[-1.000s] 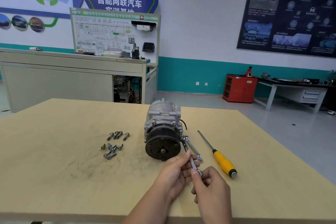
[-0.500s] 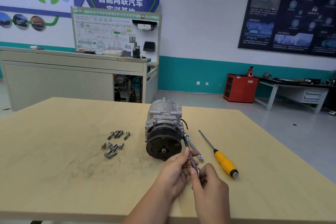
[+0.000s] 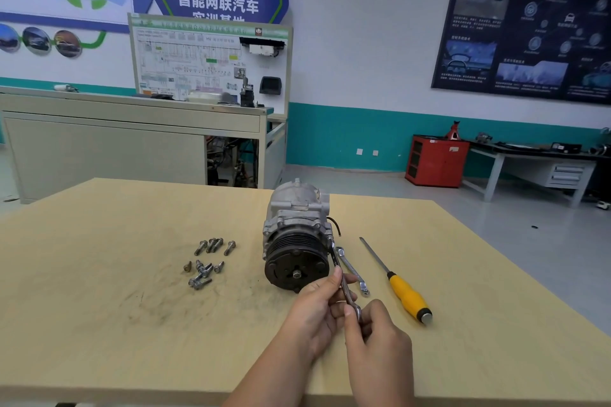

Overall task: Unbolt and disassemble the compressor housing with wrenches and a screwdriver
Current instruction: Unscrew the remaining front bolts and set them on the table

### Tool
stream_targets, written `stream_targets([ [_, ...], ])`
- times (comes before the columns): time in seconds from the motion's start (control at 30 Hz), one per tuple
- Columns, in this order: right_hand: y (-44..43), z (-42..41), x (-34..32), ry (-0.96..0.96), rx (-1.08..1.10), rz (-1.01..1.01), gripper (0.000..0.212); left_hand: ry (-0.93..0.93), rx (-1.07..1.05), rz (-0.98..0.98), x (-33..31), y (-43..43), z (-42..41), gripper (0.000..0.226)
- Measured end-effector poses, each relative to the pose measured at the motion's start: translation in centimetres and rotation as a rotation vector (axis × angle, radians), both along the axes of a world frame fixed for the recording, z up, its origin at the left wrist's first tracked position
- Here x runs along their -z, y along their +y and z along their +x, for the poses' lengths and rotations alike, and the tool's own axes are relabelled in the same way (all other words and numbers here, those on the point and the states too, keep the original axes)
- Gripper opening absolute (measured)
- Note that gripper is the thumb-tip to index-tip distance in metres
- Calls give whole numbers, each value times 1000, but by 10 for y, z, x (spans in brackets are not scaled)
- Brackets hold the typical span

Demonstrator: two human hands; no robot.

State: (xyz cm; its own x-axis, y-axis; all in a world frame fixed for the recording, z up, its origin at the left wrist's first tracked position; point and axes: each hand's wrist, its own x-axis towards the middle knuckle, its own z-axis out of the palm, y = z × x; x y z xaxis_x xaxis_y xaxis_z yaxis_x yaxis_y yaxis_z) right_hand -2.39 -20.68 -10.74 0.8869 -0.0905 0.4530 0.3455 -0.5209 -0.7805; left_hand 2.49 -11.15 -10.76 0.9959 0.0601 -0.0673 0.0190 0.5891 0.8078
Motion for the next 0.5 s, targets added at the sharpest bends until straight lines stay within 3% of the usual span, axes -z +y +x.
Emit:
stream_targets([
  [0.5, 0, 2, -6, -27, 15, 0, 41, -53, -10, -1, -5, -3, -2, 30],
])
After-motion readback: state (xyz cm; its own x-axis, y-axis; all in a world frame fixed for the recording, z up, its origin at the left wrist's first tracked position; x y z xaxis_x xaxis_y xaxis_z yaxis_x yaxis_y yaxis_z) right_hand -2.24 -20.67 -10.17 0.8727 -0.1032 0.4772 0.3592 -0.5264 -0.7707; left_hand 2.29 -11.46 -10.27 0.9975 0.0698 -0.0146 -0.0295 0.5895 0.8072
